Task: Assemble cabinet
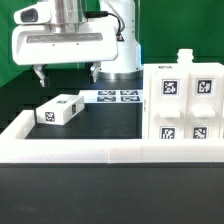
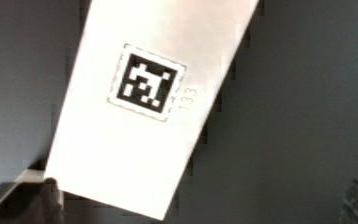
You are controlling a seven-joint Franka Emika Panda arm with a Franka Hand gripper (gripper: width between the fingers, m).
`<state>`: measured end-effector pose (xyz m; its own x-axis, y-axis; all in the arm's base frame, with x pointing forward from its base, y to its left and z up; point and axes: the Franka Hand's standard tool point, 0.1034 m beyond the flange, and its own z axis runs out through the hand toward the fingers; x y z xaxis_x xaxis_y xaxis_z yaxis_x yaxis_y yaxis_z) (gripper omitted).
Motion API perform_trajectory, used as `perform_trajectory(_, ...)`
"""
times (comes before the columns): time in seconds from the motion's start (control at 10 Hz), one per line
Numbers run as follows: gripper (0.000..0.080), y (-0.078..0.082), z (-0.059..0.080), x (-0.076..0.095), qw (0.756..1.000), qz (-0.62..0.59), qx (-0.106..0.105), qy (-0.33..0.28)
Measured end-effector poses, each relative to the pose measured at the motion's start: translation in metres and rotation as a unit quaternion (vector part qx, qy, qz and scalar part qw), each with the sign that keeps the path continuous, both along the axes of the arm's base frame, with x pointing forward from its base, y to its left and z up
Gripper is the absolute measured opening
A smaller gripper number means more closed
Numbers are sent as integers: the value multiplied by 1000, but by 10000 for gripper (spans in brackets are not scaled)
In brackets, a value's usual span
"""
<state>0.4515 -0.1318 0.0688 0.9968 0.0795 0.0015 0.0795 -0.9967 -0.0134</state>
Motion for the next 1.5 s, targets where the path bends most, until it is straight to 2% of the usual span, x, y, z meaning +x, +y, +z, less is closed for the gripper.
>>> perform_trajectory(0.1,797,-10,1,1,1000,-23,-2,0)
perform_trajectory(0.3,797,-23,-6,-11,993,-117,9,32)
perform_trajectory(0.6,797,-22,-16,-12,986,-155,16,62)
perform_trajectory(1.0,797,-18,-42,-14,989,-142,-3,50)
perform_trajectory(1.2,797,-22,-54,-19,990,-131,-10,48)
perform_trajectory(1.4,797,-22,-57,-21,990,-128,-10,50)
perform_trajectory(1.5,670,-22,-56,-20,991,-127,-10,50)
